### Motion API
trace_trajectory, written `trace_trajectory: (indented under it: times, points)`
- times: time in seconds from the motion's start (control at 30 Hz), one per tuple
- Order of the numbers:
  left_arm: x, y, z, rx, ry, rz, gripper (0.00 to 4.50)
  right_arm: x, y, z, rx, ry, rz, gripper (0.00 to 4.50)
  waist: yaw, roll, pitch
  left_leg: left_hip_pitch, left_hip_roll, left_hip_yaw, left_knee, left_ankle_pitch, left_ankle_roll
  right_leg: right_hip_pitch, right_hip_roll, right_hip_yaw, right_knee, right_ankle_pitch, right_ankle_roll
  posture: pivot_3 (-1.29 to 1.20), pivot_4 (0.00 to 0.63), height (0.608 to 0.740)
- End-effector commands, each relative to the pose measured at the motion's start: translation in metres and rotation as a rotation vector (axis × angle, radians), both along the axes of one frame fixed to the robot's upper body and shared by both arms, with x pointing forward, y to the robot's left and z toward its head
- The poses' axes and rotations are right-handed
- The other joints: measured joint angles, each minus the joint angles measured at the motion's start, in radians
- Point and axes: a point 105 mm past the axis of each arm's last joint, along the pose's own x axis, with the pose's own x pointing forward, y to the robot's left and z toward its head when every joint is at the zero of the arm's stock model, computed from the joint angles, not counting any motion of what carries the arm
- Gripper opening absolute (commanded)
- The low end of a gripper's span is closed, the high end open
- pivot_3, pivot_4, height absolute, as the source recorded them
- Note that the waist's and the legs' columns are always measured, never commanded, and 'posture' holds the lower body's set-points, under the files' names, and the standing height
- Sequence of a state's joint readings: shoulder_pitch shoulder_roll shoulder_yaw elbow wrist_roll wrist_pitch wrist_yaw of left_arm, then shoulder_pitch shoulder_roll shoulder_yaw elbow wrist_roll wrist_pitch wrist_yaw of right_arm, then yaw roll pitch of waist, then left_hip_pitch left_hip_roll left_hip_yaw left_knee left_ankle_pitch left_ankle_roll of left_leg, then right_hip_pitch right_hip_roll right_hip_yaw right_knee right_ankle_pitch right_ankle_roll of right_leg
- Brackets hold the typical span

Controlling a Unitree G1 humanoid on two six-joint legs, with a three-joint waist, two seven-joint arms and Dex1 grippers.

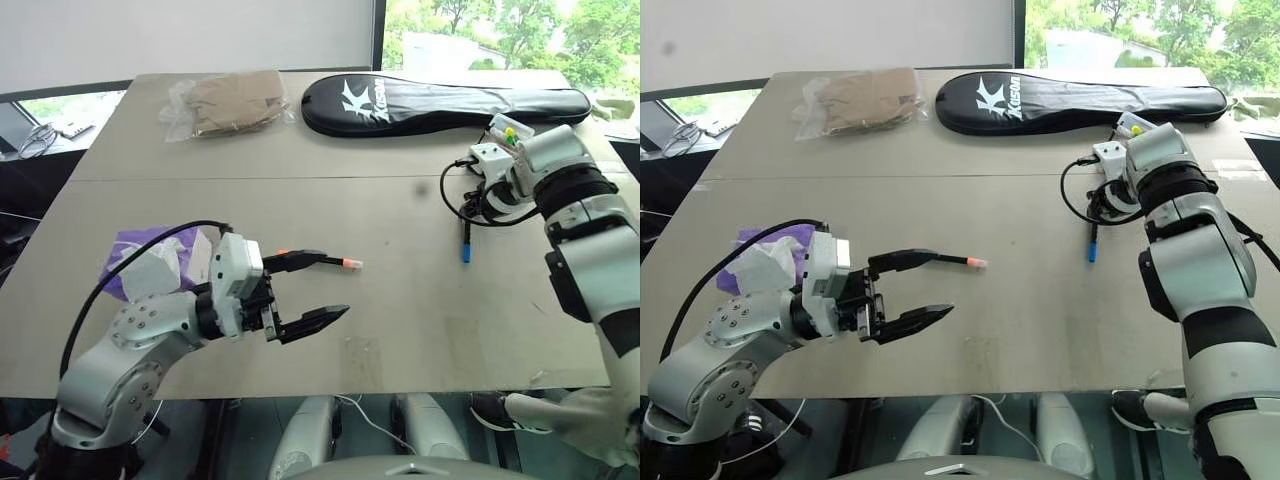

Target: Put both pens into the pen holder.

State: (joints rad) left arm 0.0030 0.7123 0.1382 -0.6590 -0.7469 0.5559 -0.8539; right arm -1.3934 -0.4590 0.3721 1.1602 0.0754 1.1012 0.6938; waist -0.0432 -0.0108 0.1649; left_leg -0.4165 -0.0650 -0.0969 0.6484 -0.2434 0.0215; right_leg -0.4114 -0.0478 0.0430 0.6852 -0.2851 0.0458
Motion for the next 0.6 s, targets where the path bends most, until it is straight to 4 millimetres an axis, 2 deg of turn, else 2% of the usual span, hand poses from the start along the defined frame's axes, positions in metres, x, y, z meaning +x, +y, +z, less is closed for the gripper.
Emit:
trace_trajectory:
  times: [0.03,0.1,0.13,0.23,0.3,0.37,0.47,0.57,0.6]
  points:
    - [-0.004,-0.005,0.006,-0.009,-0.041,-0.008,4.50,0.000,-0.005,0.002,-0.038,0.007,0.051,0.02,0.001,0.000,0.000,0.000,0.000,0.000,0.000,0.000,0.000,0.000,0.000,0.000,0.000,0.000,0.000,0.00,0.150,0.740]
    - [-0.004,-0.004,0.006,-0.011,-0.047,0.012,4.50,0.002,-0.002,0.009,-0.021,-0.013,0.092,0.02,0.001,0.000,0.000,0.000,0.000,0.000,0.001,0.000,0.000,0.000,0.000,0.000,0.001,0.000,0.000,0.00,0.150,0.740]
    - [-0.003,-0.003,0.006,-0.019,-0.048,0.028,4.50,0.007,0.001,0.019,0.002,-0.073,0.136,0.02,0.001,0.000,0.000,0.000,0.000,0.000,0.001,0.000,0.000,0.000,0.000,0.000,0.002,0.000,0.000,0.00,0.150,0.740]
    - [0.002,0.000,0.009,-0.040,-0.067,0.077,4.50,0.017,0.016,0.060,0.186,-0.279,0.269,0.02,0.001,0.001,0.001,0.000,0.000,0.001,0.001,0.000,0.000,-0.001,0.000,0.001,0.003,0.000,0.000,0.00,0.150,0.740]
    - [0.006,0.002,0.011,-0.060,-0.075,0.110,4.50,0.017,0.026,0.094,0.345,-0.492,0.382,0.02,0.003,0.001,0.001,0.000,0.000,0.001,0.001,0.000,0.000,-0.002,0.000,0.001,0.003,0.000,0.000,0.00,0.150,0.740]
    - [0.010,0.002,0.012,-0.074,-0.081,0.127,4.50,0.011,0.022,0.119,0.415,-0.648,0.439,0.02,0.004,0.001,0.001,0.000,0.000,0.000,0.001,0.000,0.000,-0.001,0.000,0.000,0.003,0.000,0.000,0.00,0.150,0.740]
    - [0.014,0.000,0.014,-0.083,-0.087,0.131,4.50,0.007,0.017,0.139,0.385,-0.854,0.481,0.02,0.005,0.001,0.001,0.000,0.000,0.001,0.002,0.000,0.000,-0.001,0.000,0.000,0.004,0.000,0.000,0.00,0.150,0.740]
    - [0.020,-0.003,0.017,-0.082,-0.100,0.118,4.50,0.013,0.003,0.171,0.329,-1.142,0.407,0.02,0.003,0.001,0.001,0.001,0.000,0.002,0.003,0.000,0.000,-0.001,0.000,0.002,0.006,0.000,0.000,0.00,0.150,0.740]
    - [0.023,-0.004,0.019,-0.082,-0.108,0.115,4.50,0.017,-0.003,0.183,0.262,-1.249,0.370,0.02,0.002,0.001,0.001,0.001,0.000,0.004,0.004,0.000,0.000,-0.001,0.000,0.003,0.008,0.000,0.000,0.00,0.150,0.740]
